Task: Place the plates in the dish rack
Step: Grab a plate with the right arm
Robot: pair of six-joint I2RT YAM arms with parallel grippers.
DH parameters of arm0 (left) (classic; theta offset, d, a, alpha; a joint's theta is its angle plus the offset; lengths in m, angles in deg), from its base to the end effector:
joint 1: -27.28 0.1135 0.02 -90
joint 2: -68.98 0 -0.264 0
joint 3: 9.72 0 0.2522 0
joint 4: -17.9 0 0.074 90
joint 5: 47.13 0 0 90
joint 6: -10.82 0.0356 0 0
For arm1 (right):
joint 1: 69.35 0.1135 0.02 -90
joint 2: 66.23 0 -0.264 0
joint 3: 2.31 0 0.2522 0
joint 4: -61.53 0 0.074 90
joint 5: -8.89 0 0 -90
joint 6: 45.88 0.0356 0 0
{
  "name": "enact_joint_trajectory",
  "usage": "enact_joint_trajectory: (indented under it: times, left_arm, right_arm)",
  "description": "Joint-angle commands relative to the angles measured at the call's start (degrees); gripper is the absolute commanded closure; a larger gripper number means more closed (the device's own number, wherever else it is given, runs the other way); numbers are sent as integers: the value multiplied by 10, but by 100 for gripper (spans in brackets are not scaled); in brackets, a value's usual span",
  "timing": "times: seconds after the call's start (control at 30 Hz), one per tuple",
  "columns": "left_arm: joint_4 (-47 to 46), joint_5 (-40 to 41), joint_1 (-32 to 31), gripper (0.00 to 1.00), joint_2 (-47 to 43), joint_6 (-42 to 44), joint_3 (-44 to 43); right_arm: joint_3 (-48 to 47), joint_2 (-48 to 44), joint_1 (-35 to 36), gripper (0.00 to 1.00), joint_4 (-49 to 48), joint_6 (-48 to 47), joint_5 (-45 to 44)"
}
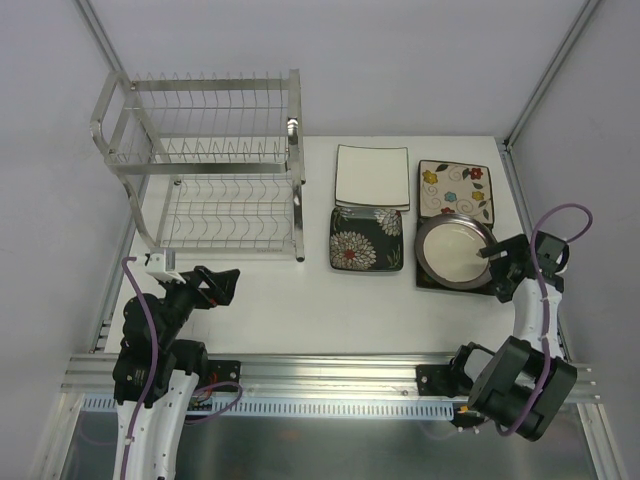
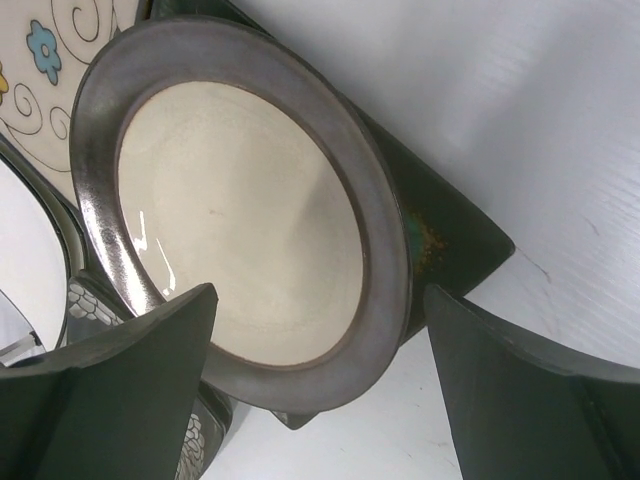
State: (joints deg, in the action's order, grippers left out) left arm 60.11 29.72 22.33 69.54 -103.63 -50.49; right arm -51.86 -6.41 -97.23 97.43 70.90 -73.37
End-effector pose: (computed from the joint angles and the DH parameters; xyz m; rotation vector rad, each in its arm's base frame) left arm 0.0563 -0.0130 0.2751 -0.0970 1.6328 -0.5796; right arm 0.1889 -0.0945 0.2179 1.0315 2.1364 0.1513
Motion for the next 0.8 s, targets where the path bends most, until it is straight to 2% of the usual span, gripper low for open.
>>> enact_joint_trajectory:
  times: [0.0,0.37,0.77]
  left_arm:
    - [-25,1,-5,1,-35,6,4]
    - [-24,-1,-6,1,-28,7,3]
    - [-24,-7,-11,1,-10,8,2]
  right_arm:
    - [-1,19,-2,11,-31,13,28]
    - [41,24,-2,11,-65,23,15]
    - [127,46,-2,18,-239,76,61]
